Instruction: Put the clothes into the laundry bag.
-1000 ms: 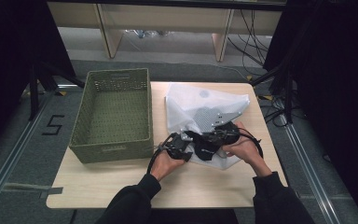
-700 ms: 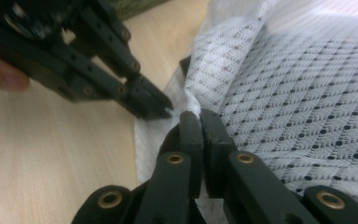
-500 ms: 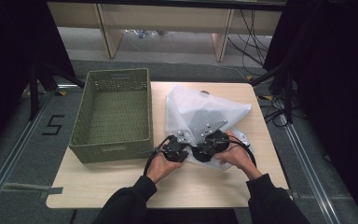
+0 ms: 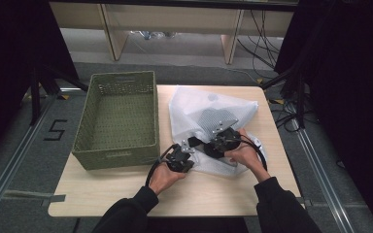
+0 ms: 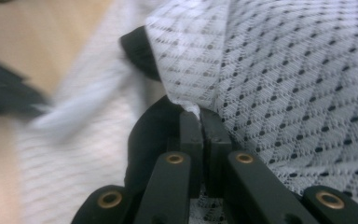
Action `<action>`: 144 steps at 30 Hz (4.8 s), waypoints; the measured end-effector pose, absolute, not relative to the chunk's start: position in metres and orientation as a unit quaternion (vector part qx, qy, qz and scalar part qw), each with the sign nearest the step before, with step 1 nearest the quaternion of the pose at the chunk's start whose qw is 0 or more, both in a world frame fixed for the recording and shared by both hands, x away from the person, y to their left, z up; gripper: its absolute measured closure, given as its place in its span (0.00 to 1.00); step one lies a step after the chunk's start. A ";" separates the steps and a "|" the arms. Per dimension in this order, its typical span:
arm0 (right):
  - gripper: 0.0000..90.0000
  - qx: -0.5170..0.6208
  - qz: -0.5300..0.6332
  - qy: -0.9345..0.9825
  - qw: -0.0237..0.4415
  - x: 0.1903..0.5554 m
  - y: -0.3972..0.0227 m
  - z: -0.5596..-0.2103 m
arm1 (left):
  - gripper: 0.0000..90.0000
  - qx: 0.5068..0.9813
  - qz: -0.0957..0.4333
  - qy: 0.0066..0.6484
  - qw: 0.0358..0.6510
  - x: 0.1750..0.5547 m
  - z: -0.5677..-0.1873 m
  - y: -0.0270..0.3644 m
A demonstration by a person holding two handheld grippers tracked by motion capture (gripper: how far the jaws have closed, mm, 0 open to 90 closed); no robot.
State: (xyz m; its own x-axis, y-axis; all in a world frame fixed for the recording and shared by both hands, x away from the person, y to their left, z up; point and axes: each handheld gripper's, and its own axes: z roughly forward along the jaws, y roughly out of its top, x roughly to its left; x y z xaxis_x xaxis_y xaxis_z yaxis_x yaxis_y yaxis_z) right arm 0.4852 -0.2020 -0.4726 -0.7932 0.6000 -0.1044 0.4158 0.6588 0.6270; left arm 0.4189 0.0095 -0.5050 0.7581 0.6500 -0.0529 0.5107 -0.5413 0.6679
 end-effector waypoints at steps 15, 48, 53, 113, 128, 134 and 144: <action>1.00 0.319 0.289 0.880 0.201 0.521 -0.228 -0.472 | 0.99 0.876 0.081 0.321 0.352 0.404 -0.505 0.016; 0.97 0.207 0.266 0.931 0.136 0.461 -0.198 -0.482 | 0.60 0.843 0.083 0.383 0.369 0.410 -0.502 0.021; 0.87 0.229 0.277 0.919 0.160 0.462 -0.197 -0.481 | 0.97 0.847 0.072 0.374 0.371 0.410 -0.504 0.022; 0.58 0.295 0.395 0.858 0.147 0.446 -0.230 -0.448 | 0.34 0.836 0.110 0.326 0.428 0.352 -0.468 0.093; 0.44 0.332 0.394 0.843 0.153 0.444 -0.250 -0.451 | 0.22 0.837 0.119 0.321 0.426 0.352 -0.470 0.104; 0.42 0.344 0.393 0.839 0.154 0.440 -0.258 -0.453 | 0.22 0.834 0.118 0.328 0.428 0.352 -0.473 0.105; 0.42 0.335 0.388 0.844 0.156 0.433 -0.263 -0.454 | 0.22 0.838 0.133 0.322 0.419 0.351 -0.471 0.110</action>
